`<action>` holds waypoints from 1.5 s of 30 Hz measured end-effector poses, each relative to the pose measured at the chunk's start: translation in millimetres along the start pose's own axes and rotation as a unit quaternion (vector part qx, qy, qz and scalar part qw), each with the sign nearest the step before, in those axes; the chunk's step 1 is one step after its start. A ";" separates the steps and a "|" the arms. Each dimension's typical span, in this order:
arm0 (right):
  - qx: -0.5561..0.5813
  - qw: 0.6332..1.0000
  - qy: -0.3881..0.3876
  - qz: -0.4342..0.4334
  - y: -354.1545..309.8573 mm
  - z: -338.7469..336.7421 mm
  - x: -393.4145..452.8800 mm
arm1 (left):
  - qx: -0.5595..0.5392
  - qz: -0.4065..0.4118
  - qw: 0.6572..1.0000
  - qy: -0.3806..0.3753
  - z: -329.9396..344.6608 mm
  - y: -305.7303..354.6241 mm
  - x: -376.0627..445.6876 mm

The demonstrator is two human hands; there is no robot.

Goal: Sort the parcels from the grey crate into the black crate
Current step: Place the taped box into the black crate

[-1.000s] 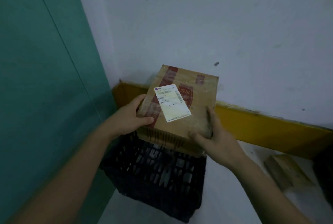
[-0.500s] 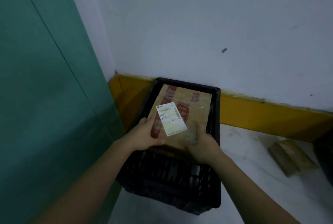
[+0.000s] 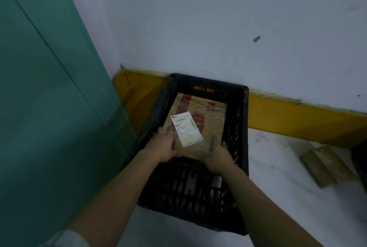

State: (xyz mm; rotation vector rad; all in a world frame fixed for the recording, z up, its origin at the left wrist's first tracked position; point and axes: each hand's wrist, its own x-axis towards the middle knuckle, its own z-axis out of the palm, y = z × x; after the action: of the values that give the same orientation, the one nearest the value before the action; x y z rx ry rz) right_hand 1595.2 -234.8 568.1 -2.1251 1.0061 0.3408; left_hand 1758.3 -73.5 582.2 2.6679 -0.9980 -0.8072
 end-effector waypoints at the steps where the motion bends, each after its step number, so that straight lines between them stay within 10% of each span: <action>1: 0.006 1.000 -0.008 0.014 -0.2 0.9 2.7 | 0.002 -0.002 1.000 -0.002 2.3 -0.4 2.8; 13: 0.029 0.999 0.007 0.024 -1.6 4.4 17.0 | 0.243 0.027 0.967 0.066 7.0 8.0 5.8; 29: -0.247 0.941 0.185 -0.138 -26.6 -29.4 -33.6 | 0.167 0.080 0.969 0.162 -7.4 32.3 -2.6; 45: -0.189 0.930 0.314 -0.021 146.1 -133.0 -98.4 | 0.093 0.216 0.949 0.210 23.5 229.7 -34.0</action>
State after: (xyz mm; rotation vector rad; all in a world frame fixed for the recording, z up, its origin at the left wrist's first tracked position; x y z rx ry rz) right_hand 1411.2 -337.0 634.5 -2.6860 1.3247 -0.2123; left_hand 1597.0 -225.0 656.2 2.4514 -1.5060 -0.0529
